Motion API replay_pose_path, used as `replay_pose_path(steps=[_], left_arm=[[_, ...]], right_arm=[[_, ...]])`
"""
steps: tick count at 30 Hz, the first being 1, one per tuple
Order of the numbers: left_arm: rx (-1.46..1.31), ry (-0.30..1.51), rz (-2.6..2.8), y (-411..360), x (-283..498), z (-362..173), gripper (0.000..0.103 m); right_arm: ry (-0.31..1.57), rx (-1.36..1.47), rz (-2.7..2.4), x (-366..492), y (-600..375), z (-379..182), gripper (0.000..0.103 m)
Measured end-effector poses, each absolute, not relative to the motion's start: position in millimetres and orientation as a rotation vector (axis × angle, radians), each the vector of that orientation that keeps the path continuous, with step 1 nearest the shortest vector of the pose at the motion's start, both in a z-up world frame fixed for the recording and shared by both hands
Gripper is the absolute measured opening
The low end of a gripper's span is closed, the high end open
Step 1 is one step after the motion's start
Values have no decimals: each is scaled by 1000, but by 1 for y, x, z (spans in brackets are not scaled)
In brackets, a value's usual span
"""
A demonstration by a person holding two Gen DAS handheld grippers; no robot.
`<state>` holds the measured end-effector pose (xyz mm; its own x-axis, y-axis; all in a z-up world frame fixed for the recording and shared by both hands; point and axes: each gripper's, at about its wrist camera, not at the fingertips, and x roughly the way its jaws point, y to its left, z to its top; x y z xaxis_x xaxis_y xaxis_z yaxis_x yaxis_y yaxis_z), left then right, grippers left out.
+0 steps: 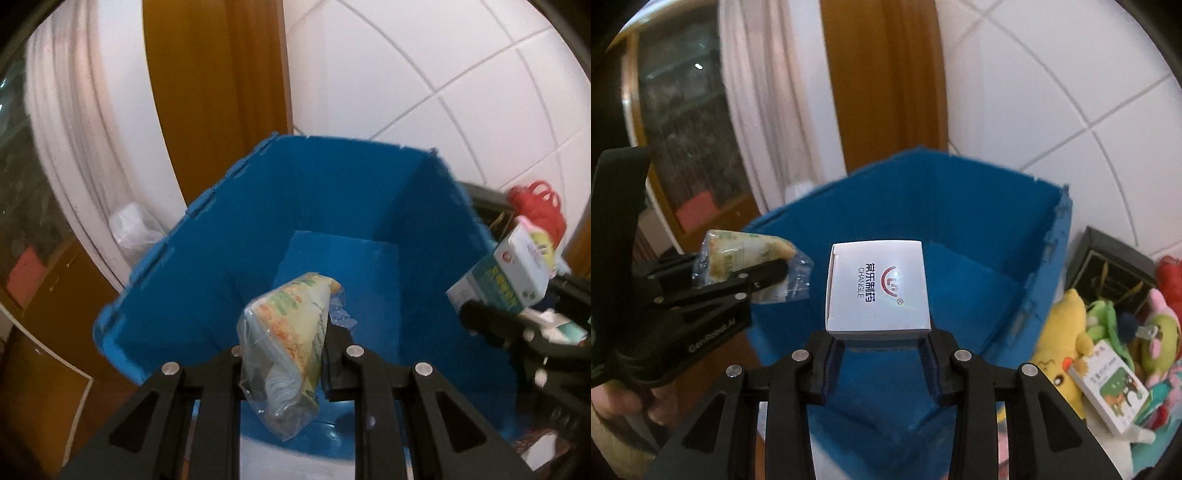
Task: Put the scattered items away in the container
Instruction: 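Carry both items into the blue crate and open both tools, then move both tools back toward the pile of toys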
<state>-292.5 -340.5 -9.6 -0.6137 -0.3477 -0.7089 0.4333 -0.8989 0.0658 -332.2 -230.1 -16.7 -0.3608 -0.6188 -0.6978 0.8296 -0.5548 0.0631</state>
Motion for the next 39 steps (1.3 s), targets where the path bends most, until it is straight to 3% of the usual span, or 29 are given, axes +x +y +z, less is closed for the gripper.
replay_pose_path(steps=[11, 22, 25, 27, 29, 31, 36, 38, 39], left_arm=[[1399, 180, -2520, -413, -402, -30, 18], [1605, 142, -2456, -426, -451, -87, 23], [1628, 160, -2437, -429, -453, -97, 33], [1635, 156, -2428, -429, -454, -102, 55], [1626, 148, -2428, -428, -453, -103, 63], [1614, 148, -2429, -429, -452, -101, 64], [1608, 147, -2422, -427, -449, -99, 64], [1601, 156, -2416, -428, -449, -97, 64], [1596, 162, -2414, -429, -447, -95, 64]], right_arm=[[378, 1201, -2112, -425, -313, -33, 36], [437, 1538, -2107, -477, -347, -120, 36], [437, 1568, -2106, -479, -344, -132, 36], [455, 1581, -2100, -477, -342, -138, 36], [435, 1592, -2105, -478, -337, -140, 36], [428, 1599, -2103, -479, -333, -142, 37], [420, 1585, -2131, -475, -332, -135, 45], [412, 1571, -2139, -469, -330, -130, 68], [420, 1567, -2142, -467, -329, -128, 75]])
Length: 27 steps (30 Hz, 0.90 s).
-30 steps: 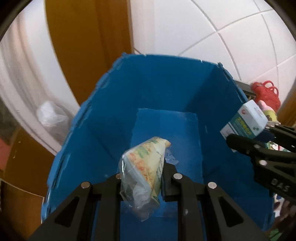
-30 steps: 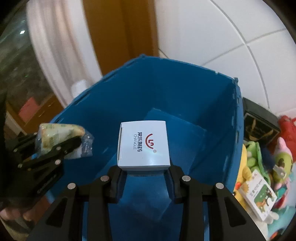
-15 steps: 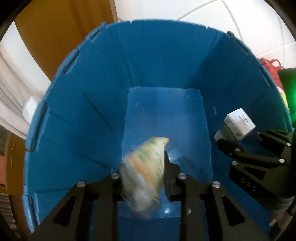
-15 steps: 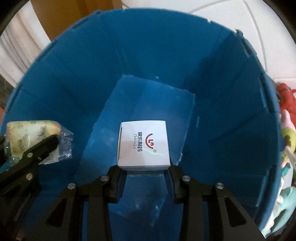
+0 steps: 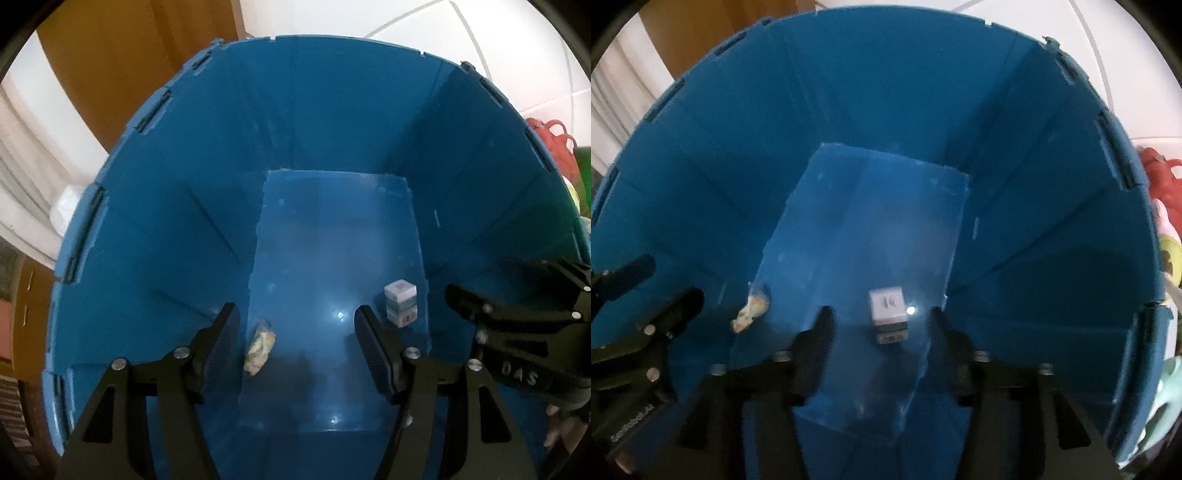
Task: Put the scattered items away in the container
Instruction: 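Move both tools back toward the pile of toys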
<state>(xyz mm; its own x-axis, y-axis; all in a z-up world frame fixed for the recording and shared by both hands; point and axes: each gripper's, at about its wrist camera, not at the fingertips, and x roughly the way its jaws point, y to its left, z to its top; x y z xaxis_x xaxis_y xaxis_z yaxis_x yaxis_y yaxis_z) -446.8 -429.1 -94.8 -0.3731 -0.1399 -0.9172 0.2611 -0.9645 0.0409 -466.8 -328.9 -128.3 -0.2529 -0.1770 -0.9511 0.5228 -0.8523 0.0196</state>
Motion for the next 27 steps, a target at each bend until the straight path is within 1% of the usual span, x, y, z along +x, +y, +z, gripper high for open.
replay_pose_path(steps=[1, 6, 8, 9, 11, 13, 16, 19, 21, 22, 27], left_arm=[[1592, 163, -2411, -429, -445, -92, 64], [1554, 187, -2434, -429, -430, -73, 64], [1524, 182, -2457, -426, -419, -65, 64], [1508, 179, -2469, -425, -414, -59, 64], [1472, 181, -2498, -420, -400, -51, 64], [1431, 190, -2522, -416, -387, -42, 64], [1341, 158, -2557, -403, -361, -28, 64], [1252, 123, -2593, -390, -336, -20, 65], [1197, 141, -2620, -383, -318, -17, 76], [1169, 147, -2628, -380, -311, -16, 78], [1086, 118, -2650, -361, -284, -13, 79]], right_arm=[[425, 1558, -2146, -462, -326, -128, 80], [415, 1527, -2165, -464, -323, -116, 81], [416, 1506, -2165, -462, -321, -108, 89], [402, 1487, -2145, -458, -318, -102, 90], [404, 1457, -2161, -454, -312, -90, 96], [381, 1402, -2168, -443, -302, -75, 99], [344, 1330, -2188, -423, -285, -51, 103], [358, 1234, -2213, -394, -269, -33, 103], [342, 1201, -2212, -381, -258, -27, 103], [326, 1181, -2211, -373, -250, -24, 103], [305, 1119, -2252, -341, -217, -19, 103]])
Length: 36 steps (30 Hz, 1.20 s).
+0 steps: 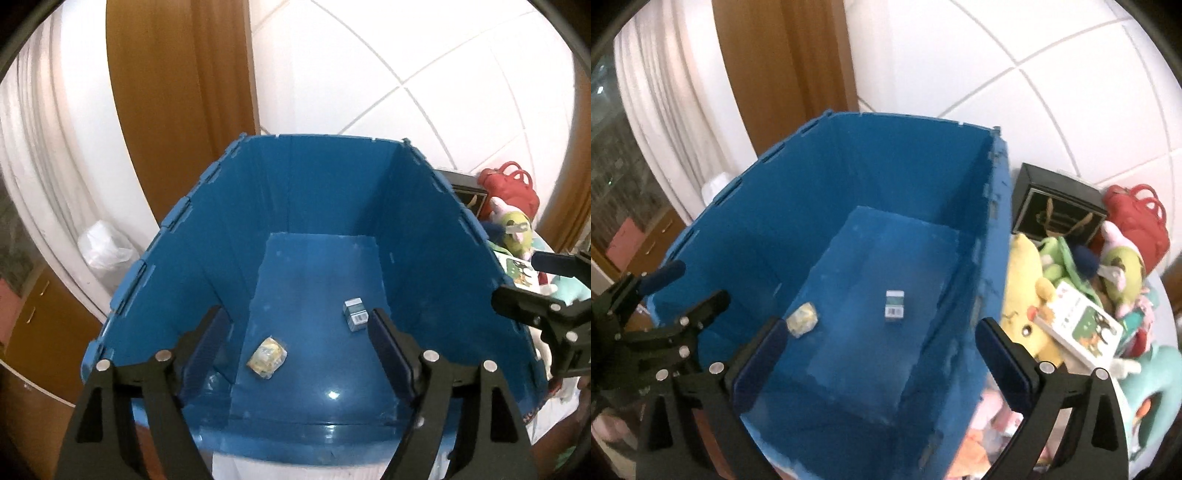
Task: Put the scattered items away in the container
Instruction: 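Move both tools back toward the pile of toys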
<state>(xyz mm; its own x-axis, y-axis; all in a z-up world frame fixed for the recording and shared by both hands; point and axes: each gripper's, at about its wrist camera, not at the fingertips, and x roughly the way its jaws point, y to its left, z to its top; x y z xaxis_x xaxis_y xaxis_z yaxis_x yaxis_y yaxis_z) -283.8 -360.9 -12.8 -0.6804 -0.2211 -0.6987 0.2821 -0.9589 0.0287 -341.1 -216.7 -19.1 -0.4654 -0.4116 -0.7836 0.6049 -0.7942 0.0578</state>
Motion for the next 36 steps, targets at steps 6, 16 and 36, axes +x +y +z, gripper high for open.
replay_pose_path(steps=[6, 16, 36], left_arm=[[1069, 138, -2683, -329, -258, -14, 82], [1012, 78, -2697, -238, -240, -11, 82], [1129, 26, -2820, 20, -278, -48, 96]], right_arm=[[269, 1051, -2296, -312, -175, -24, 103], [170, 1034, -2343, -293, -78, -33, 103], [19, 1186, -2541, -323, 206, -88, 103]])
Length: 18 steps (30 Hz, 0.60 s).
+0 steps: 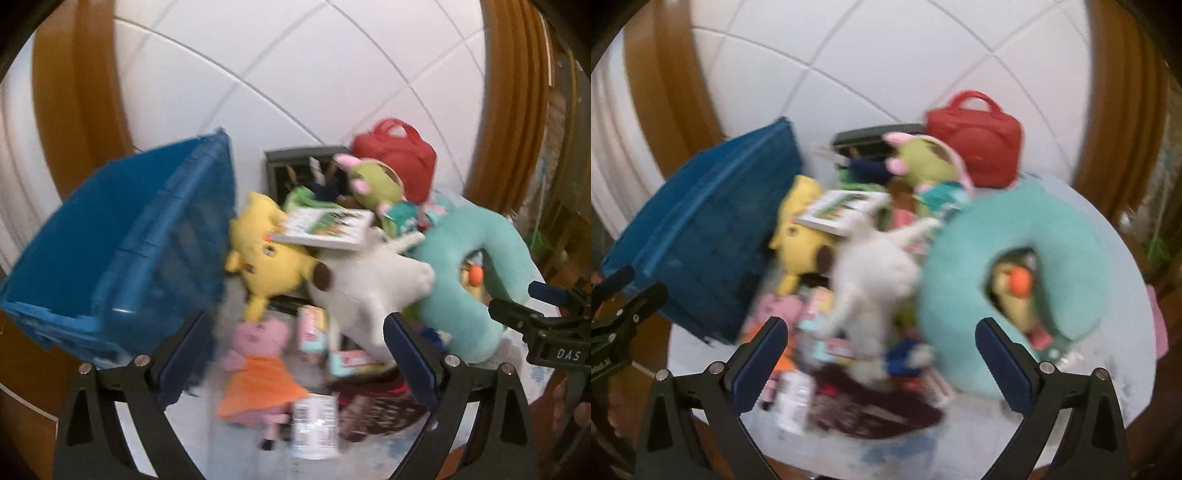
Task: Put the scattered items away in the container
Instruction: 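Move both tools back toward the pile of toys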
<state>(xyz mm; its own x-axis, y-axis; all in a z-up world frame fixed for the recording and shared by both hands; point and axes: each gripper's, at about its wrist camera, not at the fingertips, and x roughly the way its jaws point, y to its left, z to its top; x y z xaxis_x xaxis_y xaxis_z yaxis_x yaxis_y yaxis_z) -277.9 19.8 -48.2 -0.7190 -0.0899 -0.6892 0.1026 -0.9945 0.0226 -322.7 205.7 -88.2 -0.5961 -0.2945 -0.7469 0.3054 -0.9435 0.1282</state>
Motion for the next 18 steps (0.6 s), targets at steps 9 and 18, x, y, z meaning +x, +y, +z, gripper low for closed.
replay_pose_path(steps=[9, 18], left_arm=[[1276, -1, -2873, 95, -337, -81, 96], [1353, -38, -2847, 152, -384, -96, 96]], right_arm=[[-50, 1246, -2612, -362, 276, -105, 103], [-58, 1256, -2705, -404, 338, -104, 103]])
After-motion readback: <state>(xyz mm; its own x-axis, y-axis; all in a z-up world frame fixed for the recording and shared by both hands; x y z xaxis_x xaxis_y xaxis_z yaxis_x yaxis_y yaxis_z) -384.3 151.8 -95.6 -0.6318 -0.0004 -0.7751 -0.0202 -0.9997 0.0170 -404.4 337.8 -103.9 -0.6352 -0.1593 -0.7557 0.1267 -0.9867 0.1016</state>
